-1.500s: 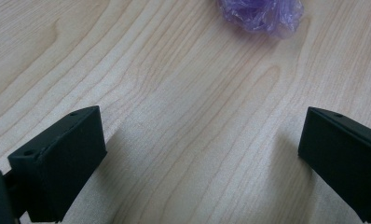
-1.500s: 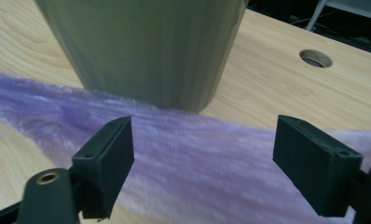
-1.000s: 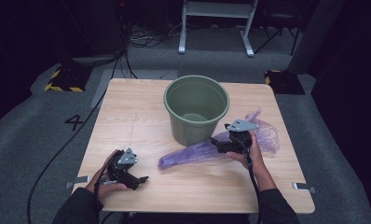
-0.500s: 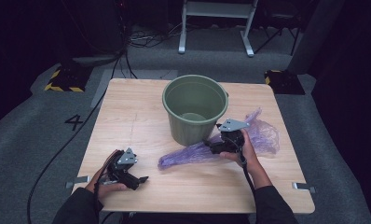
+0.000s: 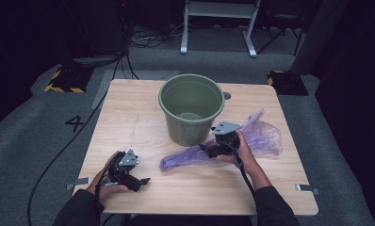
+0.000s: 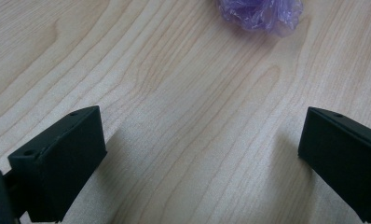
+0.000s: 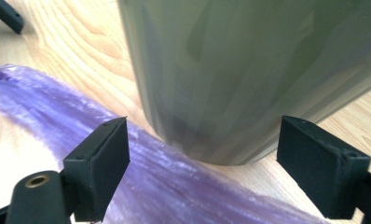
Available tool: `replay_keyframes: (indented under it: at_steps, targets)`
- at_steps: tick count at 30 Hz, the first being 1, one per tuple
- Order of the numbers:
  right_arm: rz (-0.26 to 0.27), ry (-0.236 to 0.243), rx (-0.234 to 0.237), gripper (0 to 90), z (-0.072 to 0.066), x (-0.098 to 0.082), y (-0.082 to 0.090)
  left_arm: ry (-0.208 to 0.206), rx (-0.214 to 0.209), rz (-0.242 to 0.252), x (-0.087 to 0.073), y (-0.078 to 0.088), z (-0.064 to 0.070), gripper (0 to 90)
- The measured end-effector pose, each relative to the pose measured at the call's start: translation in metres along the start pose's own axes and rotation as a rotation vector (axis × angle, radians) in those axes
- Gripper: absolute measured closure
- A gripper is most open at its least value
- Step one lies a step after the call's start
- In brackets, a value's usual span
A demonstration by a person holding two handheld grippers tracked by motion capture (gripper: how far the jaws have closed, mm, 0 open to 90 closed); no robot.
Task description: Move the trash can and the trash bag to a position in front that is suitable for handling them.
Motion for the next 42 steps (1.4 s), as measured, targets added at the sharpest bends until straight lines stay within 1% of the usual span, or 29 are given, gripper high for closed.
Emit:
replay_keyframes:
  at_steps: [2, 6, 10, 12, 13, 14, 15, 16, 17, 18, 19, 20, 21, 22, 24, 25, 27, 28, 29, 30, 32, 33, 34, 35, 37, 40, 42]
  targets:
    - [-0.001, -0.004, -0.007, 16.8, -0.001, -0.002, 0.005, -0.001, 0.0, 0.001, 0.0, 0.0, 0.0, 0.2]
    - [0.005, -0.032, -0.04, 19.4, 0.001, -0.012, 0.024, 0.0, 0.0, 0.0, 0.0, 0.0, 0.0, 0.2]
    - [0.012, -0.063, -0.063, 22.8, 0.002, -0.03, 0.044, -0.001, 0.0, 0.001, 0.0, 0.0, 0.0, 0.3]
    - [-0.007, -0.07, -0.085, 24.2, 0.002, -0.04, 0.05, -0.001, 0.0, 0.001, 0.0, 0.0, 0.0, 0.2]
    - [-0.014, -0.072, -0.096, 26.4, 0.003, -0.045, 0.052, 0.0, 0.0, 0.0, 0.0, 0.0, 0.0, 0.2]
    - [-0.019, -0.079, -0.101, 28.1, 0.003, -0.048, 0.053, 0.001, 0.0, 0.001, 0.0, 0.0, 0.0, 0.2]
    - [-0.018, -0.084, -0.108, 32.7, 0.003, -0.051, 0.054, 0.0, 0.0, 0.0, 0.0, 0.0, 0.0, 0.2]
    - [-0.016, -0.087, -0.105, 36.9, 0.003, -0.053, 0.053, -0.001, 0.0, 0.0, 0.0, 0.0, 0.0, 0.2]
    - [-0.016, -0.086, -0.103, 39.2, 0.002, -0.055, 0.052, 0.0, 0.0, 0.002, 0.0, 0.0, 0.0, 0.2]
    - [-0.017, -0.082, -0.104, 43.3, 0.002, -0.056, 0.051, -0.001, 0.0, 0.0, 0.0, 0.0, 0.0, 0.2]
    - [-0.018, -0.076, -0.102, 49.7, 0.001, -0.058, 0.049, 0.0, 0.0, 0.0, 0.0, 0.0, 0.0, 0.2]
    - [-0.019, -0.074, -0.092, 51.9, 0.001, -0.059, 0.046, 0.0, 0.0, 0.002, 0.0, 0.0, 0.0, 0.2]
    - [-0.032, -0.076, -0.085, 54.9, 0.002, -0.063, 0.041, 0.0, 0.0, 0.0, 0.0, 0.0, 0.0, 0.2]
    - [-0.039, -0.081, -0.083, 59.1, 0.003, -0.066, 0.038, -0.001, 0.0, 0.001, 0.0, 0.0, 0.0, 0.2]
    - [-0.06, -0.105, -0.067, 64.9, 0.005, -0.075, 0.031, 0.0, 0.0, 0.0, 0.0, 0.0, 0.0, 0.2]
    - [-0.068, -0.109, -0.063, 66.6, 0.006, -0.078, 0.03, -0.001, 0.0, 0.001, 0.0, 0.0, 0.0, 0.2]
    - [-0.091, -0.108, -0.07, 69.7, 0.009, -0.086, 0.027, -0.001, -0.001, 0.001, 0.0, 0.0, 0.0, 0.2]
    - [-0.095, -0.119, -0.07, 71.2, 0.011, -0.089, 0.027, 0.0, 0.0, 0.0, 0.0, 0.0, 0.0, 0.2]
    - [-0.096, -0.129, -0.067, 72.0, 0.012, -0.092, 0.027, 0.0, 0.0, 0.0, 0.0, 0.0, 0.0, 0.2]
    - [-0.103, -0.127, -0.072, 71.8, 0.013, -0.095, 0.027, 0.0, 0.0, 0.0, 0.0, 0.0, 0.0, 0.2]
    - [-0.129, -0.106, -0.092, 71.7, 0.016, -0.1, 0.027, -0.001, 0.0, 0.001, 0.0, 0.0, 0.0, 0.2]
    - [-0.135, -0.112, -0.097, 71.3, 0.018, -0.103, 0.028, 0.0, 0.0, 0.0, 0.0, 0.0, 0.0, 0.3]
    - [-0.127, -0.13, -0.089, 70.9, 0.019, -0.105, 0.029, 0.0, 0.0, 0.0, 0.0, 0.0, 0.0, 0.2]
    - [-0.124, -0.137, -0.083, 69.4, 0.021, -0.107, 0.03, 0.0, 0.0, 0.0, 0.0, 0.0, 0.0, 0.2]
    - [-0.133, -0.136, -0.1, 67.9, 0.024, -0.11, 0.033, -0.001, 0.0, 0.001, 0.0, 0.0, 0.0, 0.2]
    - [-0.13, -0.147, -0.099, 63.6, 0.028, -0.113, 0.039, -0.001, 0.0, 0.001, 0.0, 0.0, 0.0, 0.2]
    - [-0.141, -0.148, -0.093, 61.2, 0.03, -0.115, 0.042, -0.001, 0.0, 0.001, 0.0, 0.0, 0.0, 0.2]
Point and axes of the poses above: each handheld gripper's, and its own axes: y roughly backward along the jaws, x roughly out of its top, z roughly to its right, the point moved 6 cm from there along -y, roughly forward along the jaws, and after that the axes turned 11 degrees about y, right-handed, at the moved point
